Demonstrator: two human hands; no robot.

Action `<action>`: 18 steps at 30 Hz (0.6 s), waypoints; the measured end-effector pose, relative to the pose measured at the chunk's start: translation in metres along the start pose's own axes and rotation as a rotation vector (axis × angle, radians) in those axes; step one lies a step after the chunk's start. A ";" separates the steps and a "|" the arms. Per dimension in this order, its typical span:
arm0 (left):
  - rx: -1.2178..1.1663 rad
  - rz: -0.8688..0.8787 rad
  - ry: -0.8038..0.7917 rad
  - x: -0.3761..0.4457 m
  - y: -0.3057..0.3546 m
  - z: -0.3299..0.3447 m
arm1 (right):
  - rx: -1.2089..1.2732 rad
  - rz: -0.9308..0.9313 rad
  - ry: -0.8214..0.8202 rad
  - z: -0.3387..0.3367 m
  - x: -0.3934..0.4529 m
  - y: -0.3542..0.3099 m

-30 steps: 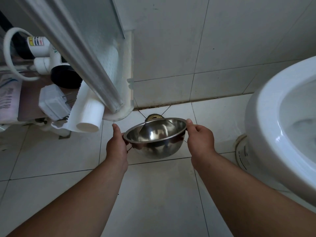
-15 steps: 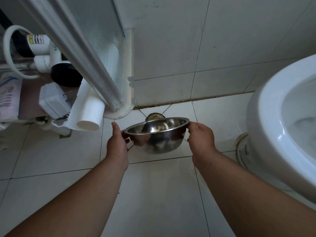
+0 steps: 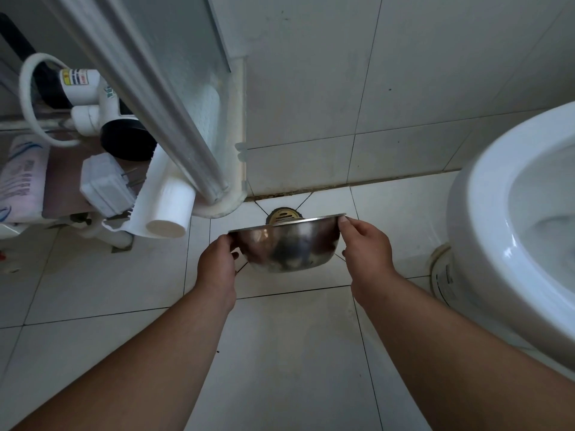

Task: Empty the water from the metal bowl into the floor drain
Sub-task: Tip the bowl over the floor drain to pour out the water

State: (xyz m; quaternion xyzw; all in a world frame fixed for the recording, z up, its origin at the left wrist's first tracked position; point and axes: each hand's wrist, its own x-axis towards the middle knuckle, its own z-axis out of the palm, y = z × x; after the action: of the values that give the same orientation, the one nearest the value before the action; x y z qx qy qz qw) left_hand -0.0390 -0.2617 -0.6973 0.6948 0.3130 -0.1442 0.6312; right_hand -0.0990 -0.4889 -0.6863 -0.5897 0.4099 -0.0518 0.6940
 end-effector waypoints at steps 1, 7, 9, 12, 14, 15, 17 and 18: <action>0.010 0.009 0.004 0.000 0.000 0.000 | -0.005 -0.009 -0.004 0.000 0.000 0.000; 0.028 0.020 0.027 0.001 0.003 -0.001 | -0.003 -0.035 -0.040 0.000 0.000 -0.002; 0.016 0.020 0.029 0.002 0.007 0.000 | -0.001 -0.039 -0.057 -0.001 0.000 -0.003; 0.001 0.029 0.035 0.002 0.010 0.003 | 0.008 -0.046 -0.073 -0.003 0.001 -0.005; -0.003 0.029 0.038 0.003 0.012 0.006 | 0.008 -0.048 -0.060 -0.003 0.004 -0.005; -0.001 0.028 0.039 0.003 0.012 0.008 | 0.005 -0.052 -0.053 -0.004 0.005 -0.005; 0.004 0.026 0.046 0.004 0.015 0.010 | 0.006 -0.058 -0.046 -0.003 0.008 -0.007; 0.003 0.026 0.050 0.005 0.016 0.011 | 0.008 -0.059 -0.047 -0.003 0.008 -0.009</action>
State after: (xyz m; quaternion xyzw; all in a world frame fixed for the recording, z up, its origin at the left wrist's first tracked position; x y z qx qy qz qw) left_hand -0.0236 -0.2711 -0.6892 0.7033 0.3196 -0.1191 0.6238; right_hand -0.0914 -0.4982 -0.6825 -0.6000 0.3754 -0.0600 0.7039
